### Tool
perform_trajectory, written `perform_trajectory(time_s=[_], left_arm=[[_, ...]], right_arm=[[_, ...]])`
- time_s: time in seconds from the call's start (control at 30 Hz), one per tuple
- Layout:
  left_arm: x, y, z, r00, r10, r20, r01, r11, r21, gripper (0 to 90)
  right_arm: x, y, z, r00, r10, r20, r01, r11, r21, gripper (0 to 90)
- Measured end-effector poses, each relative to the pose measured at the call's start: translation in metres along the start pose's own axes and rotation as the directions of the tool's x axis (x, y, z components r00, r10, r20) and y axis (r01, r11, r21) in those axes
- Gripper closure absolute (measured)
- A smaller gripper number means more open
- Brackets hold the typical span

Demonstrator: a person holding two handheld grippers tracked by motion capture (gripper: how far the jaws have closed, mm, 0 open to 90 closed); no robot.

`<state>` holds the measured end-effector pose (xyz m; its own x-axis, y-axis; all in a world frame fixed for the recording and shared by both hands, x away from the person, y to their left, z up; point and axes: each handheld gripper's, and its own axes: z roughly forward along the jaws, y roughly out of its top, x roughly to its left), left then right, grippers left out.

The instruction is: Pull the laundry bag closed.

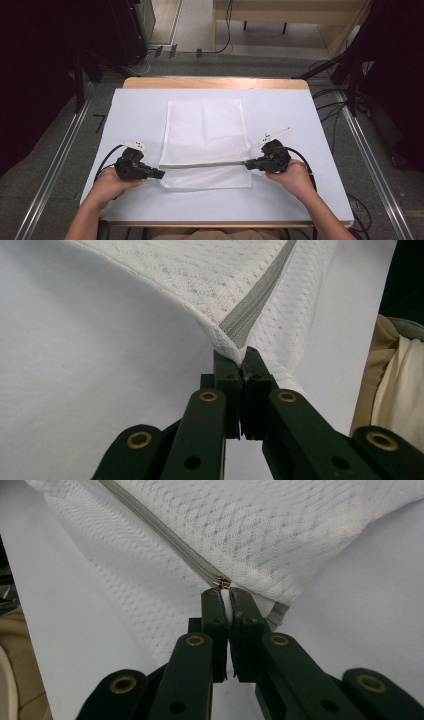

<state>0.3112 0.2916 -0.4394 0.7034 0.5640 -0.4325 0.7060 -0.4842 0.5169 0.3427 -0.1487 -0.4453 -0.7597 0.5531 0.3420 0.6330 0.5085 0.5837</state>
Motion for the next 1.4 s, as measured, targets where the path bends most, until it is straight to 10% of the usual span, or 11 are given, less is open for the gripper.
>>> perform_trajectory(time_s=[0.2, 0.67, 1.1, 1.4], left_arm=[[-0.002, 0.000, 0.002, 0.9997, 0.010, 0.023, -0.010, 0.9999, 0.001, 76.6], [0.002, 0.002, -0.011, 0.9958, -0.027, -0.088, 0.012, 0.9856, -0.168, 44.3], [0.015, -0.005, -0.028, 0.9673, -0.121, -0.223, 0.057, 0.9602, -0.274, 38.7], [0.022, -0.012, -0.036, 0.9461, -0.147, -0.288, 0.061, 0.9558, -0.288, 37.4]], right_arm=[[0.000, 0.001, 0.002, 1.0000, 0.000, -0.007, 0.000, 1.000, 0.000, 86.7], [0.006, 0.004, -0.007, 0.9956, -0.050, 0.080, 0.061, 0.986, -0.154, 50.9], [-0.016, -0.001, -0.018, 0.9764, 0.018, 0.215, 0.033, 0.972, -0.233, 37.5], [-0.032, -0.008, -0.024, 0.9639, 0.067, 0.257, 0.004, 0.963, -0.269, 30.7]])
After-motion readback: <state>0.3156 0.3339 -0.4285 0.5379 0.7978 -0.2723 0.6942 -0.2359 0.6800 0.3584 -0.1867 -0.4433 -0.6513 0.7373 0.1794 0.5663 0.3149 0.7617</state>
